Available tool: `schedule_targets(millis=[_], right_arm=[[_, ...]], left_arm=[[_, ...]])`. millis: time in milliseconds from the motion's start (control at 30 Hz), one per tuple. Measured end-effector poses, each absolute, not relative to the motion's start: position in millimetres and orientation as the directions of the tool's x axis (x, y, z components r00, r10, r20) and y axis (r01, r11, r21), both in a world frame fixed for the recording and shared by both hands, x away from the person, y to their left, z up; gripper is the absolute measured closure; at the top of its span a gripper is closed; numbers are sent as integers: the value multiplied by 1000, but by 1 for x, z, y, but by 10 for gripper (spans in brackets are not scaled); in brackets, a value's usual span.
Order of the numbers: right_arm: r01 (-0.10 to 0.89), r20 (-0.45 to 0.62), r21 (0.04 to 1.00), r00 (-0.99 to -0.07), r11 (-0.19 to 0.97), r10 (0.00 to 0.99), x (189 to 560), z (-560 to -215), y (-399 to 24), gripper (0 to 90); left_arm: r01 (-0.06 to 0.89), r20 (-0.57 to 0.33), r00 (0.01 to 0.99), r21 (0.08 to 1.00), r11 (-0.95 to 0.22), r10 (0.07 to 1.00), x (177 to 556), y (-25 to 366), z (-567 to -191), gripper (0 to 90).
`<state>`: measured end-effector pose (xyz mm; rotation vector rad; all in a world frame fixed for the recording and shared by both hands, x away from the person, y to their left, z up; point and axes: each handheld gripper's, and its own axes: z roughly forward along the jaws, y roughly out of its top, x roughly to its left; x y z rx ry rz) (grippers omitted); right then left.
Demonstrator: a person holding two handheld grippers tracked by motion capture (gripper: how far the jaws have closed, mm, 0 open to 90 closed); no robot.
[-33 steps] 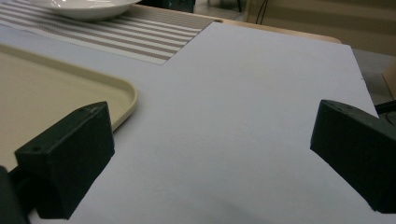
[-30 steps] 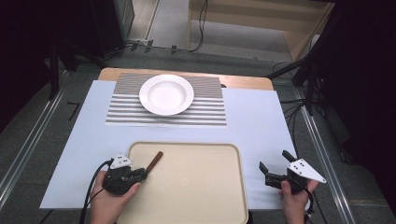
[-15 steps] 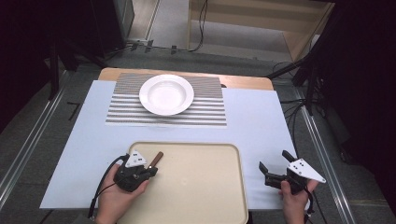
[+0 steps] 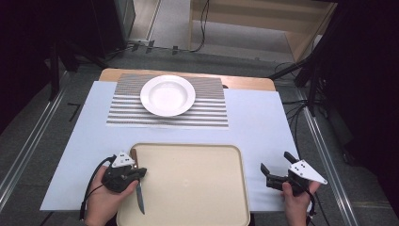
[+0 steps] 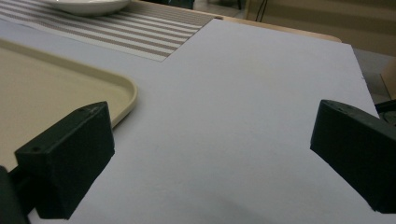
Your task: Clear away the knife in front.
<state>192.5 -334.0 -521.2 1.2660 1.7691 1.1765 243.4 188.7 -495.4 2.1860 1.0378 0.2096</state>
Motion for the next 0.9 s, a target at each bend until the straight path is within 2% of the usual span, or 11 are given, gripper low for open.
schedule_targets(millis=[333, 567, 667, 733, 767, 800, 867, 900], right_arm=[[362, 6, 925, -317, 116, 949, 192, -521, -335, 0], [359, 19, 928, -322, 103, 947, 192, -521, -337, 0], [357, 17, 928, -323, 105, 946, 192, -521, -336, 0], [357, 19, 928, -322, 103, 946, 192, -521, -337, 0], [357, 19, 928, -323, 103, 946, 192, -521, -337, 0], [357, 19, 928, -323, 103, 946, 192, -521, -337, 0], [357, 19, 929, -323, 102, 946, 192, -521, -337, 0], [358, 21, 928, -322, 101, 946, 192, -521, -337, 0]], left_arm=[[629, -152, 637, 670, -395, 756, 247, 207, -497, 898], [607, -193, 658, 709, -360, 728, 248, 212, -498, 890], [554, -216, 691, 772, -313, 690, 246, 215, -493, 786], [518, -200, 693, 806, -287, 692, 243, 215, -489, 672], [506, -201, 694, 819, -270, 691, 242, 216, -487, 584], [498, -206, 698, 828, -258, 686, 242, 217, -486, 584], [489, -207, 695, 838, -242, 689, 242, 219, -485, 492], [478, -200, 693, 847, -233, 693, 241, 220, -484, 362]])
